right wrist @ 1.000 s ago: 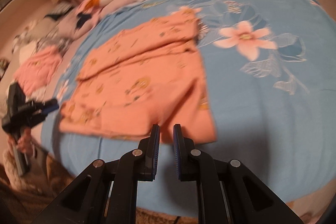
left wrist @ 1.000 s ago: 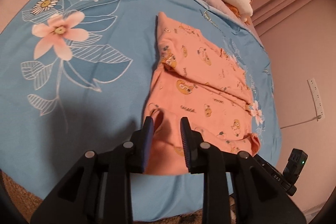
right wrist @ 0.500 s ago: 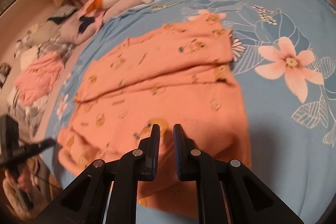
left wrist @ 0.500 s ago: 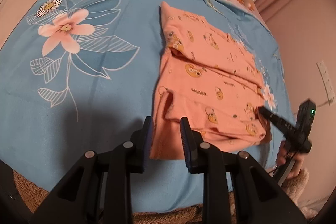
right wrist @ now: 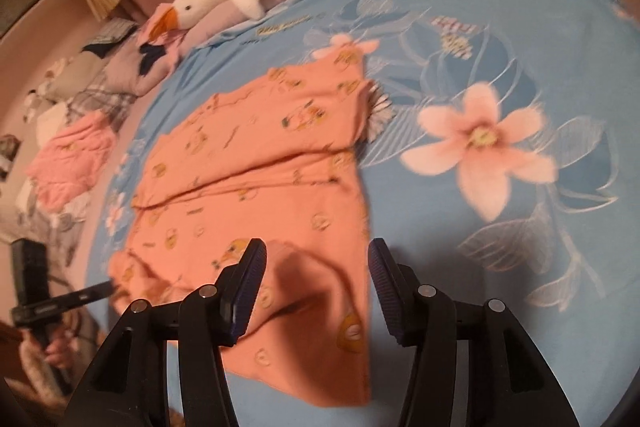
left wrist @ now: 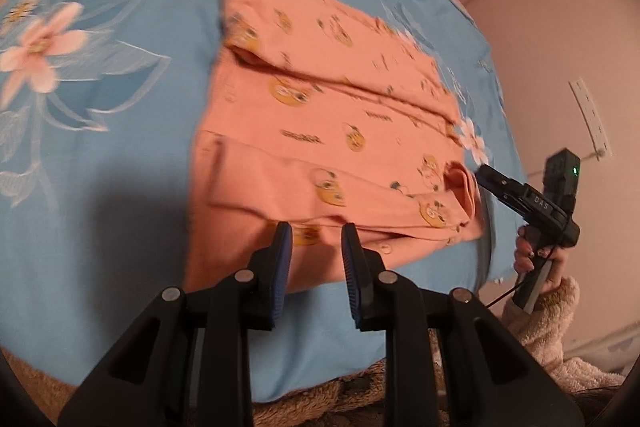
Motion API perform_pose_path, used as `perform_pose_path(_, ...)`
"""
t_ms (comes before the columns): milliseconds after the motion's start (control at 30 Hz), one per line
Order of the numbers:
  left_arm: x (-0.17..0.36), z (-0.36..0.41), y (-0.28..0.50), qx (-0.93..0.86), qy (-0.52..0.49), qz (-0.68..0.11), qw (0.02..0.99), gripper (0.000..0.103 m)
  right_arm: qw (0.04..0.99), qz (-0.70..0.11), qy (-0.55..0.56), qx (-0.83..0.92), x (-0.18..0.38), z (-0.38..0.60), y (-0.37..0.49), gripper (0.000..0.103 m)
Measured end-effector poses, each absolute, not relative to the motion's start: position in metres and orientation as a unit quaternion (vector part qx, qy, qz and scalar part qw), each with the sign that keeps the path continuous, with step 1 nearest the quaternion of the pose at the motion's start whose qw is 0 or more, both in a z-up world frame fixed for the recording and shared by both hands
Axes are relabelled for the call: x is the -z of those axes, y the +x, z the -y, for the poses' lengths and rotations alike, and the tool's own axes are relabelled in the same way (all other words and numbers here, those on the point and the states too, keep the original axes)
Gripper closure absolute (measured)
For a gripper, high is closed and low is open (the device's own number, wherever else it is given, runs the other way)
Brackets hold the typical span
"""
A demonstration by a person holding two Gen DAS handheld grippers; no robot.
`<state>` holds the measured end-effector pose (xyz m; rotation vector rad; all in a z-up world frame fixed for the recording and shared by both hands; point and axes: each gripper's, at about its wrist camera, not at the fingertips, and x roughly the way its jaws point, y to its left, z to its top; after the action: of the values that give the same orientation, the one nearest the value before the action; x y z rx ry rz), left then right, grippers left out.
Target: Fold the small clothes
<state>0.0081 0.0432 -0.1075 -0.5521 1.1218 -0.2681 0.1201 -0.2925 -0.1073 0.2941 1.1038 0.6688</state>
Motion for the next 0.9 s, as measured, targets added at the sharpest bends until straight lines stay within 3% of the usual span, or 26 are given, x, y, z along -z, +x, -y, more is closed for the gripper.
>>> perform_pose_path(133,0.122,-0.031,0.026,0.13,-0.256,-0.535,0.795,0.082,0.776,-0.527,0.123,-0.324,0.117,0.279,0.116,0.052)
perform_pose_path(200,0.124,-0.031,0.034,0.13,-0.259,-0.527,0.799,0.084,0.781,-0.521,0.108,-0.327,0.115,0.275,0.111,0.084)
perform_pose_path(233,0.126,-0.032,0.04,0.132,-0.268,-0.522,0.799,0.084,0.784,-0.517,0.099,-0.328,0.113,0.273,0.109,0.087)
perform_pose_path(367,0.132,-0.047,0.057,0.117,-0.316,-0.51,0.791,0.089,0.809,-0.489,0.107,-0.308,0.099,0.278,0.109,0.089)
perform_pose_path(600,0.107,-0.077,0.059,0.06,-0.316,-0.461,0.827,0.089,0.837,-0.458,0.173,-0.244,0.098,0.303,0.118,0.089)
perform_pose_path(667,0.105,-0.087,0.056,0.058,-0.324,-0.462,0.824,0.086,0.828,-0.468,0.197,-0.237,0.106,0.309,0.122,0.096)
perform_pose_path(733,0.101,-0.096,0.049,0.056,-0.318,-0.462,0.826,0.085,0.817,-0.476,0.211,-0.247,0.111,0.312,0.122,0.096)
perform_pose_path(900,0.097,-0.108,0.033,0.029,-0.288,-0.459,0.84,0.063,0.807,-0.478,0.203,-0.279,0.107,0.312,0.12,0.092)
